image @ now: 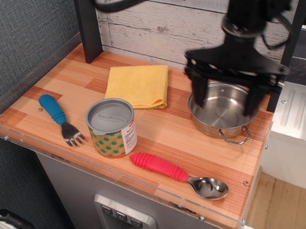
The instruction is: Move yellow cloth closer to top left edge of table.
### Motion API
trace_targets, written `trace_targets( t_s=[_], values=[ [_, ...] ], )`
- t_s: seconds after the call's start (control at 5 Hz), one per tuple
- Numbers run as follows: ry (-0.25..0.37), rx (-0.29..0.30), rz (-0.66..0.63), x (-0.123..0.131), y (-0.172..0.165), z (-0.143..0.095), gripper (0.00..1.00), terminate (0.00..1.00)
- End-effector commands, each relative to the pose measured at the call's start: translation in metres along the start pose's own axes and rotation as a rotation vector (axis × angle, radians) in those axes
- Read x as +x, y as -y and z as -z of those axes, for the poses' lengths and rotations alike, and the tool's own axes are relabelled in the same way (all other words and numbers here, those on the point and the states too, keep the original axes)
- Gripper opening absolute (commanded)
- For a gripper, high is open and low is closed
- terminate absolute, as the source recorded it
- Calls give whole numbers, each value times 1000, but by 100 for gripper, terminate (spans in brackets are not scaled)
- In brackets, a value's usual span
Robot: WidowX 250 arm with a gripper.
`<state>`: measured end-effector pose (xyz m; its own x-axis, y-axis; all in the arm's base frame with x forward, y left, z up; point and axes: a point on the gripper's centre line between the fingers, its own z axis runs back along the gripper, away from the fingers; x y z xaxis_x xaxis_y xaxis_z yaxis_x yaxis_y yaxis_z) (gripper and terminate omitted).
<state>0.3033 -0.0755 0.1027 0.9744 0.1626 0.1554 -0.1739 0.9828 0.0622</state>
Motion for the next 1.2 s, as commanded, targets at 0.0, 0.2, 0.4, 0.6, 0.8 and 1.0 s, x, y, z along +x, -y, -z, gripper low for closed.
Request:
trace_targets(
  t_s=[0.0,0.2,0.4,0.6,0.8,1.0],
  values=[
    [14,72,-72,45,-78,2,100,0],
    [-19,103,-121,57,-114,15,100,0],
    [-33,125,-126,67,-133,28,0,0],
    [-29,103,-102,77,-141,46,0,0],
    [-24,70,-63,82,-143,65,0,0],
    [-15,39,-31,83,-136,81,0,0]
  ],
)
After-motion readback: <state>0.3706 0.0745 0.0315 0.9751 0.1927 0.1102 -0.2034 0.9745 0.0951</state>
